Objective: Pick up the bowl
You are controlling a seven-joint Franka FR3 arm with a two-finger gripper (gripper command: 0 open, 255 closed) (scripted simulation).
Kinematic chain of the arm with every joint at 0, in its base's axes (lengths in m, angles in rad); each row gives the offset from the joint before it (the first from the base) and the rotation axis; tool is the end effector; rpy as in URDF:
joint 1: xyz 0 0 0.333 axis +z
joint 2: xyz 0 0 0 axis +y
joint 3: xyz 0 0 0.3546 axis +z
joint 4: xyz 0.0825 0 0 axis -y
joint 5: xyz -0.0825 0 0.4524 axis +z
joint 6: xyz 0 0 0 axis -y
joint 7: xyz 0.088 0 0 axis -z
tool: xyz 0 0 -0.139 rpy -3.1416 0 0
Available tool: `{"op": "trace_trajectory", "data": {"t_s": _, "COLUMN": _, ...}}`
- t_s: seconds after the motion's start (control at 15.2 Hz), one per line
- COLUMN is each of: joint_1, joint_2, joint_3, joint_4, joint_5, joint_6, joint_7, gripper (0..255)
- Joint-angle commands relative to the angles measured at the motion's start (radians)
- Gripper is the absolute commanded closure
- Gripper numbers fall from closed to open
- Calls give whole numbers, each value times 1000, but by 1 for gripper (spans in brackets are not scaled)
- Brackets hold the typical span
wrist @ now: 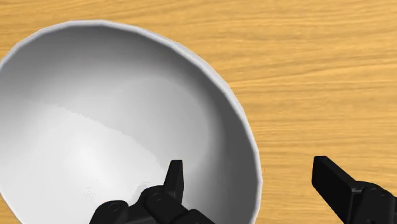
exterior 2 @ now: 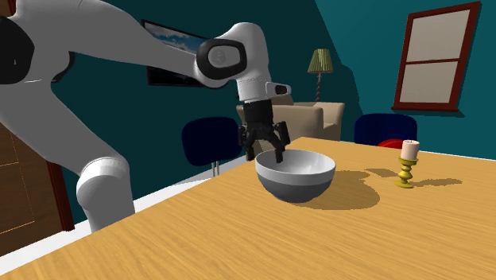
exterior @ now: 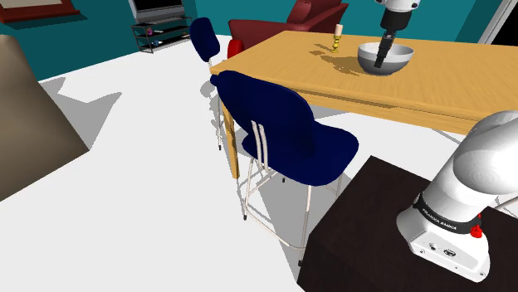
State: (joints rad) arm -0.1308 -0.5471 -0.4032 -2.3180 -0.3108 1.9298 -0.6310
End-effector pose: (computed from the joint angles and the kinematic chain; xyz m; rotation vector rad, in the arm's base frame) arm 0.3781 -0.2768 0.5239 2.9739 0.3420 0.0925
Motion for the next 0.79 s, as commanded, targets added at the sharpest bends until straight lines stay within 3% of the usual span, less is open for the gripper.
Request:
{"op": "trace_trajectory", "data": {"t_s": 0.0, "joint_1": -1, "joint_2": 0, "joint_3": -1, "joint_4": -6, "joint_5": -1, "joint_6": 6, "joint_7": 0, "gripper": 255}}
{"op": "trace_trajectory", "data": {"t_s": 0.73, "joint_1": 1, "joint_2": 1, "joint_3": 3, "joint_4": 22, "joint_5": 4, "joint_6": -21, "joint_7": -3, "gripper": 255}}
